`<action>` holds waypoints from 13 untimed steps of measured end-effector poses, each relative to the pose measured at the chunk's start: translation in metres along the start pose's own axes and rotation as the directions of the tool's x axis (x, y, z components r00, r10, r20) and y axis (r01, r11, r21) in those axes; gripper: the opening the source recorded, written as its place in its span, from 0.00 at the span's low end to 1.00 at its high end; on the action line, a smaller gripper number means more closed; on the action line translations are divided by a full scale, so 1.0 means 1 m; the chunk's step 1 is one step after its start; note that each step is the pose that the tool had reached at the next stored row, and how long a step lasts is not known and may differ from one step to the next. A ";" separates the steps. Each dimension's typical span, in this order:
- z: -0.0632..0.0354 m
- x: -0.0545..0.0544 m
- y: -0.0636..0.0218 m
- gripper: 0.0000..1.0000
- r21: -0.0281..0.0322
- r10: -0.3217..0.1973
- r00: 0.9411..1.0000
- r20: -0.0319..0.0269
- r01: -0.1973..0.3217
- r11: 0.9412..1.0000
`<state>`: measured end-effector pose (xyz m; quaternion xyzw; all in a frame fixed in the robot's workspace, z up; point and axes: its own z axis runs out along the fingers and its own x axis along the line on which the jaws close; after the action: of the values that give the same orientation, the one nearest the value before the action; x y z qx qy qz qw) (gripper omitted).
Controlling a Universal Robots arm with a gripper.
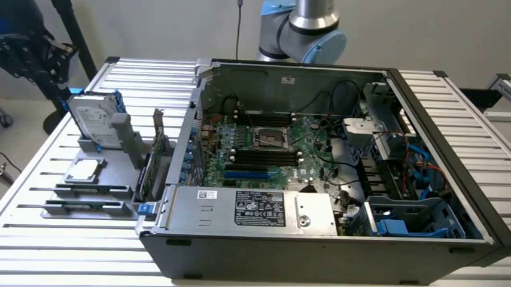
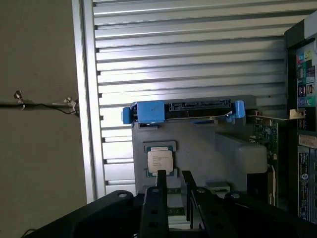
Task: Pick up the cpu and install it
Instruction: 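Pick up the cpu and move it towards the insertion slot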
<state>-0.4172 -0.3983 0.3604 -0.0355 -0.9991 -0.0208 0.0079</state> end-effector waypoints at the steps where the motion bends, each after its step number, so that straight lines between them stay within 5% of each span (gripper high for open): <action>1: 0.0000 0.000 0.0000 0.30 0.000 0.000 1.000 0.000 0.000 1.000; 9: 0.0033 0.000 -0.0002 0.65 0.000 0.000 1.000 0.000 0.000 1.000; 13: 0.0104 0.001 -0.0014 0.65 0.000 -0.003 1.000 0.000 0.003 1.000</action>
<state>-0.4185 -0.3992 0.3500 -0.0338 -0.9992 -0.0208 0.0080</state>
